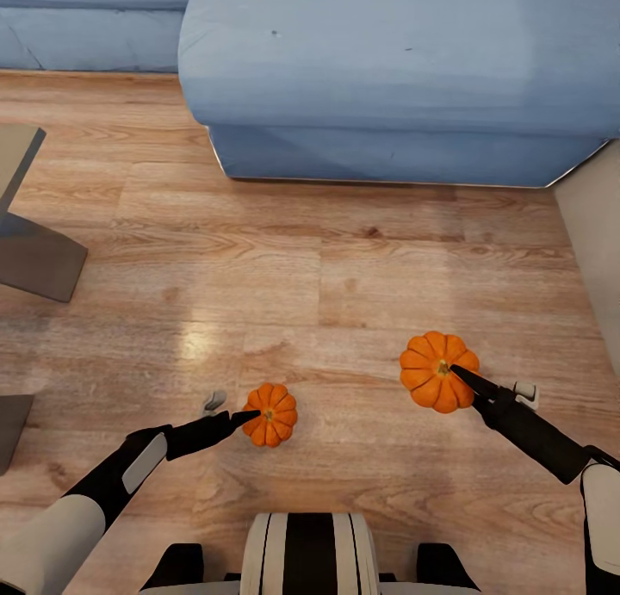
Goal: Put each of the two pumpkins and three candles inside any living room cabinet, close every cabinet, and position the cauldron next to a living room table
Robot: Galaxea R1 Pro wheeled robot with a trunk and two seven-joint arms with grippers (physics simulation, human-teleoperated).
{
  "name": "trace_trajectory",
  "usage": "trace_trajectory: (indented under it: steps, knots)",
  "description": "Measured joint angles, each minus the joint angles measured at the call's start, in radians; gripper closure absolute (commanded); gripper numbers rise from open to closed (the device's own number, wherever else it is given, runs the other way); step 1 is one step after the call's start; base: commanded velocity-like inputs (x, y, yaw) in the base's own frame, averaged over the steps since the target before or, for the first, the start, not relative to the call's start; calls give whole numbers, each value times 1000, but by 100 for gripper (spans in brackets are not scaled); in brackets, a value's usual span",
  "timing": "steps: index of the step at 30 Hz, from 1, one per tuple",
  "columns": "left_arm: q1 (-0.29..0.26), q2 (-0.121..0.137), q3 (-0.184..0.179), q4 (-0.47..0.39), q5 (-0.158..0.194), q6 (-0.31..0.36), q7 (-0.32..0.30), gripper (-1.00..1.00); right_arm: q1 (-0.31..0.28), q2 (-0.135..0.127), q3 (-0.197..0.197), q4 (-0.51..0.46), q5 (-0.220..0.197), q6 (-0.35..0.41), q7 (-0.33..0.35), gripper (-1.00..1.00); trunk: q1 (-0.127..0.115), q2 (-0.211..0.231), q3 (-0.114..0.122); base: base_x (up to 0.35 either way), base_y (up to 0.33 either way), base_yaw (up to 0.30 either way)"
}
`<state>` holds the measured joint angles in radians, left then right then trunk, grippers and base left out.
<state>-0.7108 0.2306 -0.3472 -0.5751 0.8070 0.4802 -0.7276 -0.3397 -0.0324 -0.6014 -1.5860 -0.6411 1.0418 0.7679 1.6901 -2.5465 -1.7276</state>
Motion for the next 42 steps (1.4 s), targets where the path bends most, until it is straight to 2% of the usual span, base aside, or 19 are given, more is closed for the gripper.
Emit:
trace_trajectory:
  steps: [16,27,32,42]
  knots:
    - [0,-1,0,3,0,0,7,-100,0,0,-1,0,-2,1,0,100,0,0,0,16,-40,0]
    - [-1,-2,0,3,0,1,32,-100,0,-1,-19,0,1,-1,-3,100,0,0,0,-3,-12,0]
    - [-3,-1,3,2,17,9,32,-100,0,-1,-20,-1,2,-1,-3,100,0,0,0,-67,-111,0]
    - [-3,-1,3,1,21,11,33,-100,0,0,-20,0,1,-1,-3,100,0,0,0,-9,-17,0]
